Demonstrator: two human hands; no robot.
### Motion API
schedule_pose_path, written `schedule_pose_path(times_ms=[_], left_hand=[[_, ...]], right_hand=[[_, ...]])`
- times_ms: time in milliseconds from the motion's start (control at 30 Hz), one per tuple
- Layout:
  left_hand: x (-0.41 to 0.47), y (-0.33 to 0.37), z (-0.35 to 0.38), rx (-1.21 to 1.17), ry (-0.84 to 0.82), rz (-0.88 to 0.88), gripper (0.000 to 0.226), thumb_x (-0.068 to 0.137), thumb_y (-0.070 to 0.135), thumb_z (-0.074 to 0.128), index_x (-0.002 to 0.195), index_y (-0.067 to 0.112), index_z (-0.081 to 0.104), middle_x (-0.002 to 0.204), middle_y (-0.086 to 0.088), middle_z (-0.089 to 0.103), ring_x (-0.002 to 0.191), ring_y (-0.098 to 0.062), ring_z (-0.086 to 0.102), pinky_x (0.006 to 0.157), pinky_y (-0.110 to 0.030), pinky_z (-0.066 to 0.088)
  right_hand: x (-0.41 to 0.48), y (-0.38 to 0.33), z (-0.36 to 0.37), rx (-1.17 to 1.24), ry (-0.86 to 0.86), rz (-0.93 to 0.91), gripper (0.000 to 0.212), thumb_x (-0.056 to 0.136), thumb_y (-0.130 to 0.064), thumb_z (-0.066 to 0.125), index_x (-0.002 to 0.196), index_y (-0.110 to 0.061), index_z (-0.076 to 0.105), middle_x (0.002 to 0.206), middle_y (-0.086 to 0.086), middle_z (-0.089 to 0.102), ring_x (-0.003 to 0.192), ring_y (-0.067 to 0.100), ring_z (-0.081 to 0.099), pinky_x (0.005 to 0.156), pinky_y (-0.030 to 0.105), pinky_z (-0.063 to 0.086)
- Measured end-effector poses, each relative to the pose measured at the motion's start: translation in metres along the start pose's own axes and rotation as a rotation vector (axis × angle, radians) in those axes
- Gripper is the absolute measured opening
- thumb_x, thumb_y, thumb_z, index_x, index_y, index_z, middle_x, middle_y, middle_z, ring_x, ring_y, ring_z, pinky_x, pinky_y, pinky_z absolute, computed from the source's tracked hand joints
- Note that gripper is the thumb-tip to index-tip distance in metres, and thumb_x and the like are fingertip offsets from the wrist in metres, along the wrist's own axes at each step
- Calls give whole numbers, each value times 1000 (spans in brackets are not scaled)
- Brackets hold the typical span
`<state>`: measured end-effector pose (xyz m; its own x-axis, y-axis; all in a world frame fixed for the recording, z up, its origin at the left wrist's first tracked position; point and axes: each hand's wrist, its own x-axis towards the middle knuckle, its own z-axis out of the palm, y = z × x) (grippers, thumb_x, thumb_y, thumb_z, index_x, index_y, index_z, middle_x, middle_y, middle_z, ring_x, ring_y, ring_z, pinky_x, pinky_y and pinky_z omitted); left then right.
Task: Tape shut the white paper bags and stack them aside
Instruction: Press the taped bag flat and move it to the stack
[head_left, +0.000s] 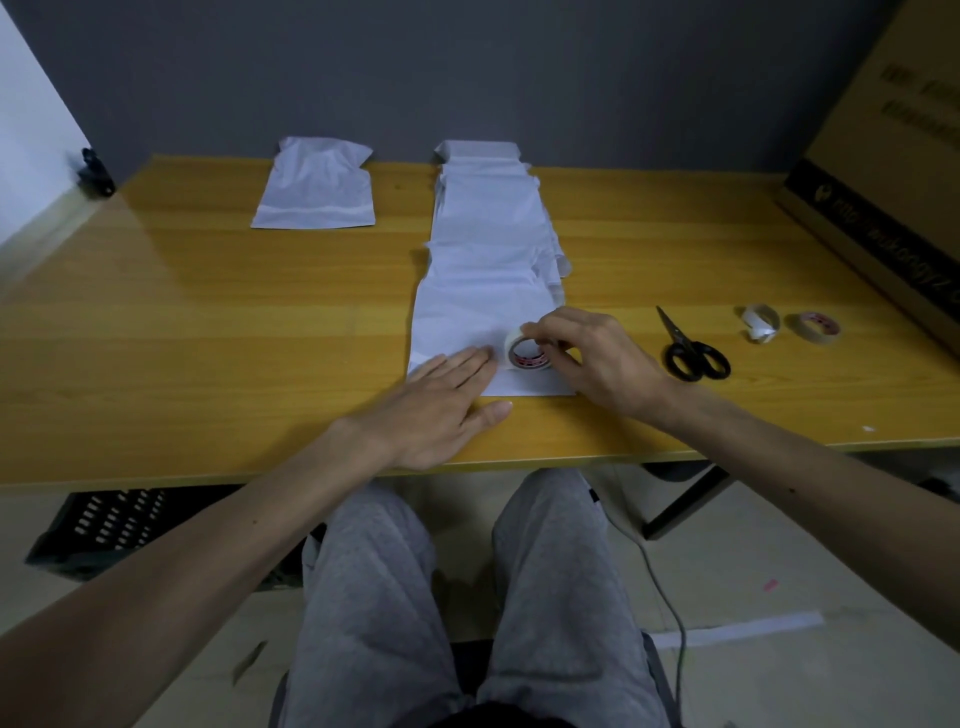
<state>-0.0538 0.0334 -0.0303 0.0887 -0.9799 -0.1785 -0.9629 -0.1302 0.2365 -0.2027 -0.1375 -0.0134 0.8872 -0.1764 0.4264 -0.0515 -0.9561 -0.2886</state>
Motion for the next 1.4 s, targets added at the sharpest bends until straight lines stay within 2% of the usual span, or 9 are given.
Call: schedule_pose_path(times_ms=[233,367,533,667,767,867,1067,1200,1400], left_hand=[[0,-1,1,-4,-4,5,82,84,66,1,154,22,-5,160,10,-12,144,0,-15,118,-25,-9],[0,-1,0,-11,-4,4,81,85,64,2,154,22,-4,160,11,-12,144,1,-14,118,-24,-9],[0,-3,1,-17,-4,11,81,85,65,2,154,22,-4,160,11,-13,143,1,-15,118,-25,-9],[1,-3,2,-20,-4,8,80,85,65,2,153,23,-4,159,12,-14,143,2,-16,118,-24,-10],[1,-2,2,-28,-7,7,80,85,65,3,154,23,-3,159,12,-13,143,2,-16,118,-24,-9],[1,-1,0,-35,-15,5,80,85,64,3,154,23,-3,160,12,-13,143,1,-15,119,-26,-8],[1,0,-2,-42,-24,7,81,85,65,3,154,22,-3,160,11,-13,144,0,-15,119,-27,-7],[1,-1,-3,-36,-24,1,81,85,66,3,154,23,-2,160,11,-13,144,0,-14,120,-27,-6],[1,2,-5,-20,-11,-7,82,85,66,4,154,22,2,160,10,-10,145,-2,-12,120,-28,-3]], right_hand=[[-5,6,-8,-54,-55,5,27,88,5,58,112,-7,64,102,9,65,91,23,62,79,29,48],[-10,9,-13,-78,-76,20,27,90,2,56,113,-10,63,107,8,65,95,25,62,81,37,51],[-14,9,-22,-108,-129,16,27,90,2,54,112,-10,63,105,7,63,94,27,60,78,40,50],[-16,7,-27,-154,-155,35,33,90,3,51,116,-13,63,111,7,60,95,30,60,74,44,51],[-15,6,-30,-235,-172,1,36,87,5,52,116,-13,64,112,10,61,86,35,60,67,37,46],[-10,4,-32,-333,-217,-50,38,85,6,52,115,-12,65,112,12,62,82,36,60,70,32,34],[-3,0,-37,-400,-256,-90,38,82,7,54,112,-13,67,109,12,64,77,34,61,70,32,35],[-3,-2,-38,-433,-269,-122,42,76,11,64,109,-14,69,103,12,66,61,32,57,65,27,32],[1,0,-35,-427,-300,-106,45,84,8,56,119,-19,65,114,12,60,71,35,54,63,31,31]])
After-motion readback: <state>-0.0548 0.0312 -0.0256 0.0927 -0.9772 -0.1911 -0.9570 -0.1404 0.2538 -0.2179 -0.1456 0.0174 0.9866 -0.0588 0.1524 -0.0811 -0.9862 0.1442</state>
